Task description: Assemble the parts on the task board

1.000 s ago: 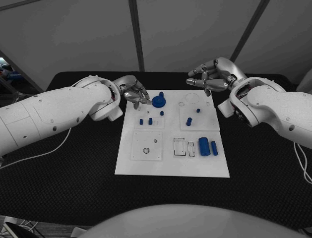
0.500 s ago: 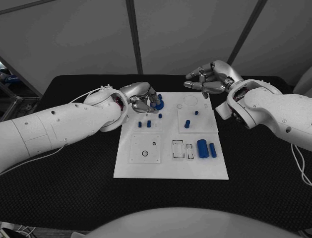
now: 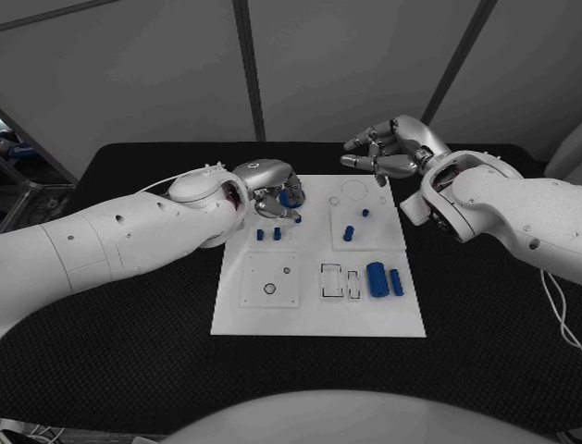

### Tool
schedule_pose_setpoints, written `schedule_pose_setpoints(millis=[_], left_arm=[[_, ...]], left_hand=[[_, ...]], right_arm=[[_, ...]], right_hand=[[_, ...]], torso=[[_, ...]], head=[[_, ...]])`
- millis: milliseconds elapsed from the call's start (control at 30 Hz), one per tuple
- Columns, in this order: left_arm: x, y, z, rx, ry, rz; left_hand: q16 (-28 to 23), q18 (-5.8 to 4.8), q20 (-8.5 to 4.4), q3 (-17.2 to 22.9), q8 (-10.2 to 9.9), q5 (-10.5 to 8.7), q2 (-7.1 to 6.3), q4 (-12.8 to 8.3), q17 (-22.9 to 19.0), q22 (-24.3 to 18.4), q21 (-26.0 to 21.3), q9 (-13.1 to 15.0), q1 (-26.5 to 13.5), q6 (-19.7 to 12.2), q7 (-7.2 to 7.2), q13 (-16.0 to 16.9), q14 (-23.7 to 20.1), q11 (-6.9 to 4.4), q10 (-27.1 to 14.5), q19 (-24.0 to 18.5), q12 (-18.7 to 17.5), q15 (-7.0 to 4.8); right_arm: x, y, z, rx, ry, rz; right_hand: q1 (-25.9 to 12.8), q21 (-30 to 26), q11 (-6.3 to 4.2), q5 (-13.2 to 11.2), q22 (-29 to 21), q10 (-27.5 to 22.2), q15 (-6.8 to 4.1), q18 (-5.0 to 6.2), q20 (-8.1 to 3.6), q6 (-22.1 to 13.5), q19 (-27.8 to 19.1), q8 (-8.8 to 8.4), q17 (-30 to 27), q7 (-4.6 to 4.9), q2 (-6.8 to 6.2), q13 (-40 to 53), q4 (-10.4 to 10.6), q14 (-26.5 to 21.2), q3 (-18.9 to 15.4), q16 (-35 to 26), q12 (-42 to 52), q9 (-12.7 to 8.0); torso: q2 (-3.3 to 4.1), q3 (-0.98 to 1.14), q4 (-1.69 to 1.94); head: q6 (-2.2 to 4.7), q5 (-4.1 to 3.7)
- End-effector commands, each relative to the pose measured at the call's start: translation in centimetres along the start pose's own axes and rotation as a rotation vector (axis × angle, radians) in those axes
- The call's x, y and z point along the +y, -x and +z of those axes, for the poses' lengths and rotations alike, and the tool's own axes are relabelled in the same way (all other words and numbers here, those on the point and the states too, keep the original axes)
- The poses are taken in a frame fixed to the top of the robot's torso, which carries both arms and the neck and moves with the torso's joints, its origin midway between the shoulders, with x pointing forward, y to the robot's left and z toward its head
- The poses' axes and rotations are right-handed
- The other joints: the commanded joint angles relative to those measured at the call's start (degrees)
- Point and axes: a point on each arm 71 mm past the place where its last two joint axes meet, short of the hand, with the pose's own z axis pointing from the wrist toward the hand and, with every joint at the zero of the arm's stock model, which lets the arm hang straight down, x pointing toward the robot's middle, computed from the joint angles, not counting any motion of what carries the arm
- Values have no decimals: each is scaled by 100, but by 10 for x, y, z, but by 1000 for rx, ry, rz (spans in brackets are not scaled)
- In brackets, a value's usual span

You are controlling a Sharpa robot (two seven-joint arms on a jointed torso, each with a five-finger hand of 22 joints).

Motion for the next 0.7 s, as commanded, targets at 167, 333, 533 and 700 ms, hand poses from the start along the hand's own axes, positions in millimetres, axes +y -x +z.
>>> schedule_pose_setpoints(millis=[167,333,533,700], left_arm=[[-2,-5,6,57,8,47],[-2,-7,9,77,18,48],[-2,-9,12,97,31,49],[-2,-10,16,103,35,50]], left_hand=[[129,-254,-15,49,-8,-4,29,0,124,184,231,-20,-24,66,2,-8,87,4,54,129,5,-21],[169,-265,-18,66,-9,-3,38,-5,162,243,304,-27,-16,75,3,-9,102,0,63,155,4,-24],[204,-269,-20,89,-11,-2,56,-5,183,280,343,-37,-12,88,9,-10,112,-3,74,166,1,-26],[251,-276,-25,171,-21,3,105,-32,193,345,406,-59,43,103,21,-15,110,-8,86,173,-13,-32]], right_arm=[[2,-1,1,6,11,-4],[2,-1,1,7,12,-3],[3,-2,1,7,13,-3],[3,-2,1,8,15,-2]], right_hand=[[-11,-30,-7,39,-5,-27,-29,99,-16,-15,-23,36,61,-11,45,-5,-4,226,-38,-23,-24,-9],[-11,-30,-7,39,-5,-27,-29,99,-16,-15,-23,36,61,-11,45,-5,-4,226,-38,-23,-24,-9],[-11,-30,-7,39,-5,-27,-29,99,-16,-15,-23,36,61,-11,45,-5,-4,226,-38,-23,-24,-9],[-11,-30,-7,39,-5,-27,-29,99,-16,-15,-23,36,61,-11,45,-5,-4,226,-38,-23,-24,-9]], torso=[[-1,4,3],[-6,5,3],[-4,5,7],[-4,4,2]], head=[[-10,-5],[-11,-7],[-13,-8],[-11,-7]])
